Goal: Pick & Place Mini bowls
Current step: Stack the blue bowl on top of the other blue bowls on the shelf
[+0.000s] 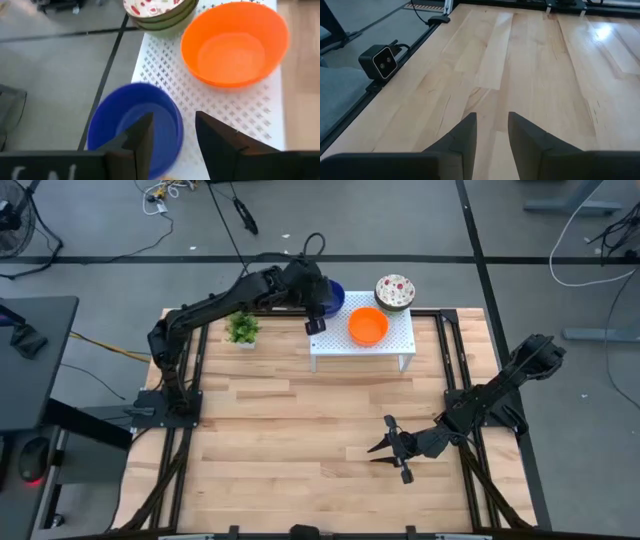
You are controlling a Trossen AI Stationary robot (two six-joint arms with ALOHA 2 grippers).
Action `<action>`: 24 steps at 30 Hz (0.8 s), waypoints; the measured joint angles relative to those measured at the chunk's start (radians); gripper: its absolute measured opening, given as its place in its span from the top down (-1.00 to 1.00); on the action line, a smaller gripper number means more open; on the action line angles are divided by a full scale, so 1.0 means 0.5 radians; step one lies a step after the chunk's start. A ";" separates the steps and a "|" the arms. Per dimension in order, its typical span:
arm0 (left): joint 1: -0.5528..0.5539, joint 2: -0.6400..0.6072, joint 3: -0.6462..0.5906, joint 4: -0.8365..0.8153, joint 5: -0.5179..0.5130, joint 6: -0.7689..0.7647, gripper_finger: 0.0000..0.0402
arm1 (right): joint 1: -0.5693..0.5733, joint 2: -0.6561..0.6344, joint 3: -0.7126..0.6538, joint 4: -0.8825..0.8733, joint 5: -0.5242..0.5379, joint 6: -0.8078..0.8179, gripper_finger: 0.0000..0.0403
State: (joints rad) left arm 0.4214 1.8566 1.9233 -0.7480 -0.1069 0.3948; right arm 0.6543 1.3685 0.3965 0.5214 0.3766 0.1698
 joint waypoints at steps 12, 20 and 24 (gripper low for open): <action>0.300 -0.075 -0.147 -0.755 -0.324 -0.557 0.94 | 0.000 0.000 0.000 -0.014 -0.004 0.090 0.44; 0.315 -0.076 -0.483 0.024 -0.334 -0.494 0.96 | 0.000 0.000 0.000 0.017 -0.003 0.063 0.44; 0.299 -0.076 -0.501 0.200 -0.270 -0.489 0.98 | 0.000 0.000 0.000 0.017 -0.002 0.059 0.44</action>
State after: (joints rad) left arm 0.5708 1.8186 1.6729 -0.6482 -0.2421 0.1505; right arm 0.6542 1.3685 0.3965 0.5297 0.3756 0.1995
